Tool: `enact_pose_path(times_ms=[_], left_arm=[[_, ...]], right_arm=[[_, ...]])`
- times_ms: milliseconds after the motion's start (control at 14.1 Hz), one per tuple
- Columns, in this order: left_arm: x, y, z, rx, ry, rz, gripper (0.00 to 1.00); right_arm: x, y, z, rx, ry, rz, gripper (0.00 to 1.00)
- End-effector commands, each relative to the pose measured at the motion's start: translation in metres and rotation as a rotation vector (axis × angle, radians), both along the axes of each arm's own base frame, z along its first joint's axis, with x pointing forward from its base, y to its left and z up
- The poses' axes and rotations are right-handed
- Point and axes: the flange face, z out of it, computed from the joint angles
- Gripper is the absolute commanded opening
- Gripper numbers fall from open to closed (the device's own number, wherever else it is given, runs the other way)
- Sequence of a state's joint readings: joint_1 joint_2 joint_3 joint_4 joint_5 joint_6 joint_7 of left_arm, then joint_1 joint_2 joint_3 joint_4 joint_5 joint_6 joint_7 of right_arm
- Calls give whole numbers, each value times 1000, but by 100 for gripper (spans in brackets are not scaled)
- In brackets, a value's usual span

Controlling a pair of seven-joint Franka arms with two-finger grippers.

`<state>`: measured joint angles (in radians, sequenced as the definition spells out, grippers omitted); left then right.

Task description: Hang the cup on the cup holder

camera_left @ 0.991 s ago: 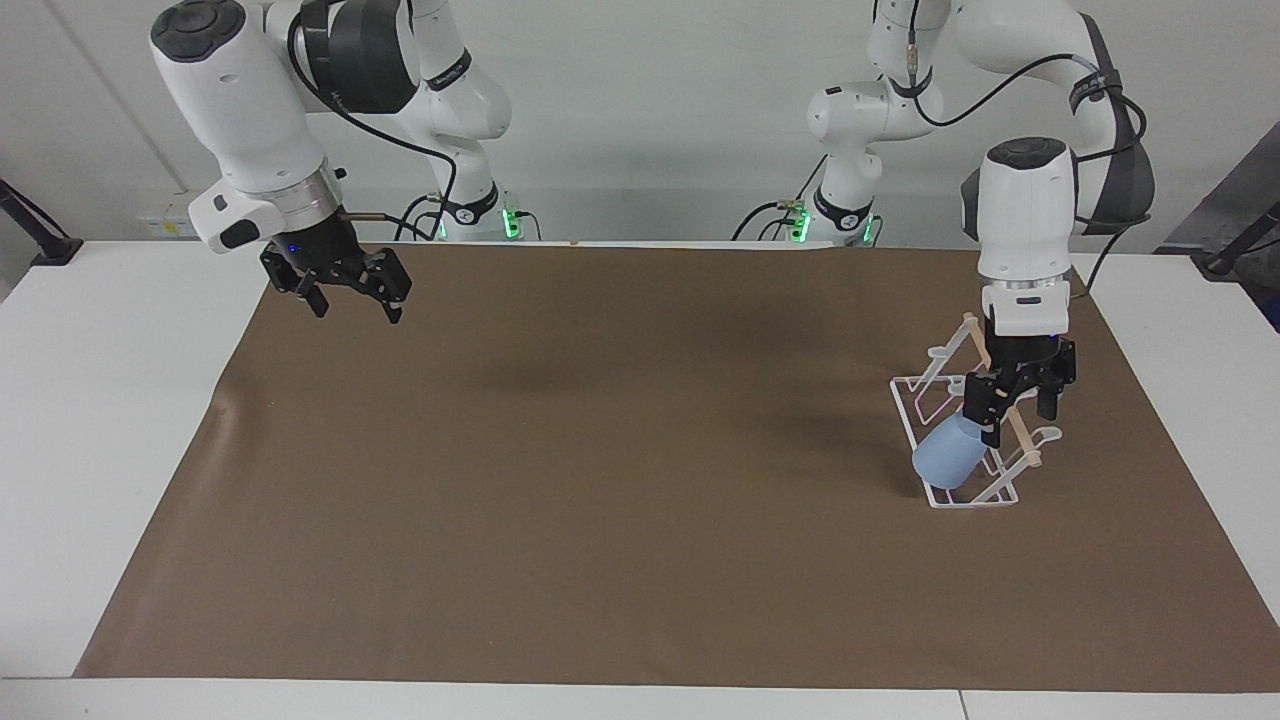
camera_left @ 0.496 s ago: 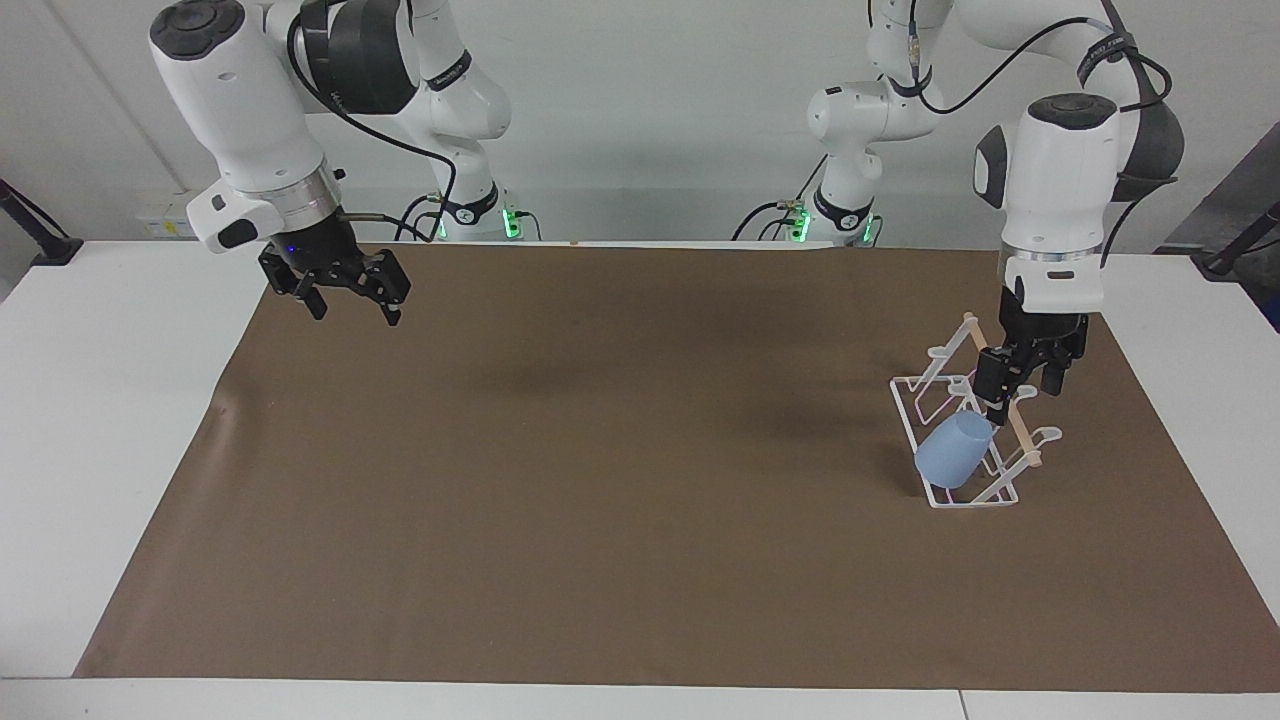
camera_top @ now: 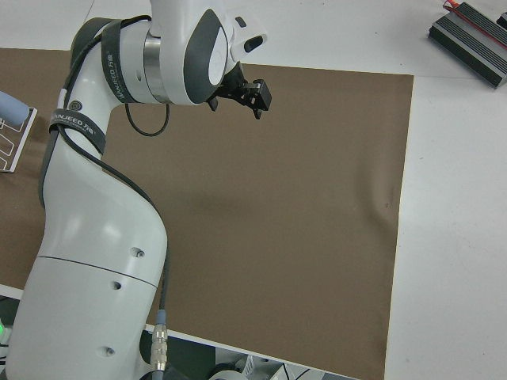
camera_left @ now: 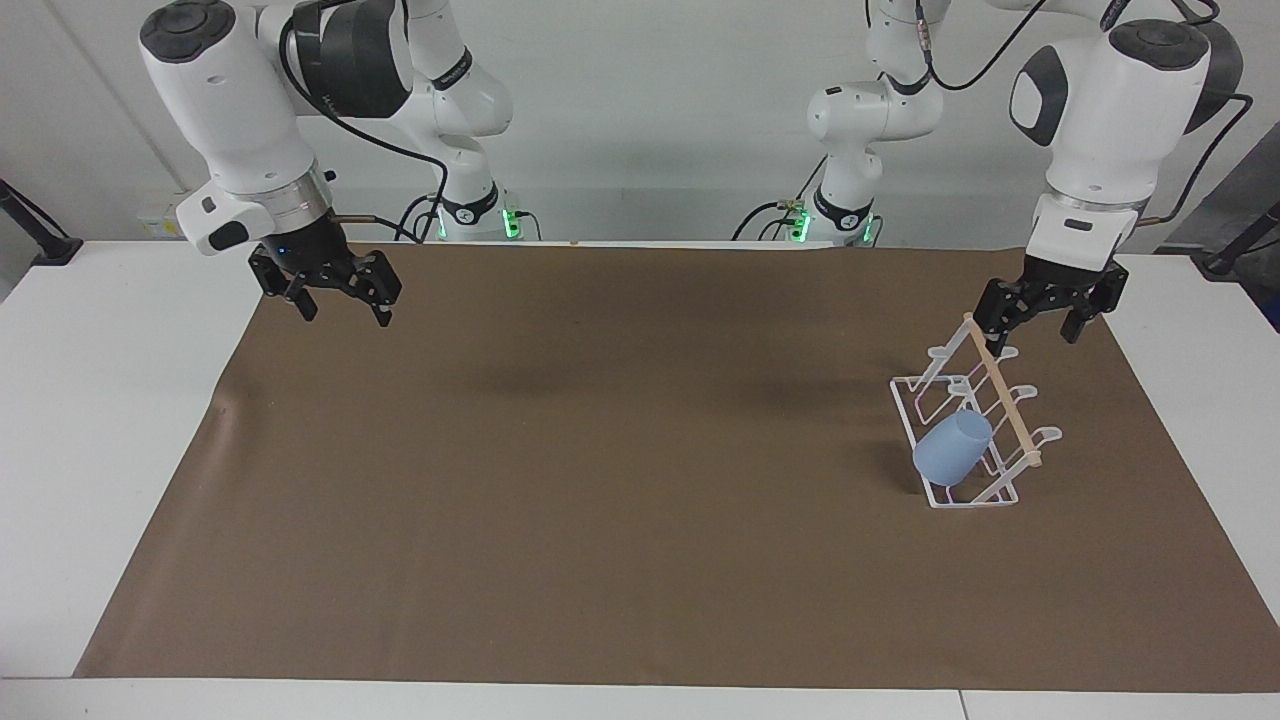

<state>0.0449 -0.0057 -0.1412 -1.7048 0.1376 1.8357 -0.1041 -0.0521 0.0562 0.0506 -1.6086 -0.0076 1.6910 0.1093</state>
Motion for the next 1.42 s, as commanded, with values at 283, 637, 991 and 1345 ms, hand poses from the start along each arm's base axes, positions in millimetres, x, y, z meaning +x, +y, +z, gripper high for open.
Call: enact_pose_path(times_ms=[283,637,991,1345], left_arm=[[-19,1,56,-68,118,-48,100],[-33,-8,51,-131,98,-49,100],[-44,0,42,-119,159,-74,100],[-45,4,41,-108,177,-148,100]], right_arm=[[-14,-1,38,0,25,42,100],[-18,-10,38,11,23,26,100],[-20,-12,35,13,34,21,100],[-20,-11,35,15,35,21,100]])
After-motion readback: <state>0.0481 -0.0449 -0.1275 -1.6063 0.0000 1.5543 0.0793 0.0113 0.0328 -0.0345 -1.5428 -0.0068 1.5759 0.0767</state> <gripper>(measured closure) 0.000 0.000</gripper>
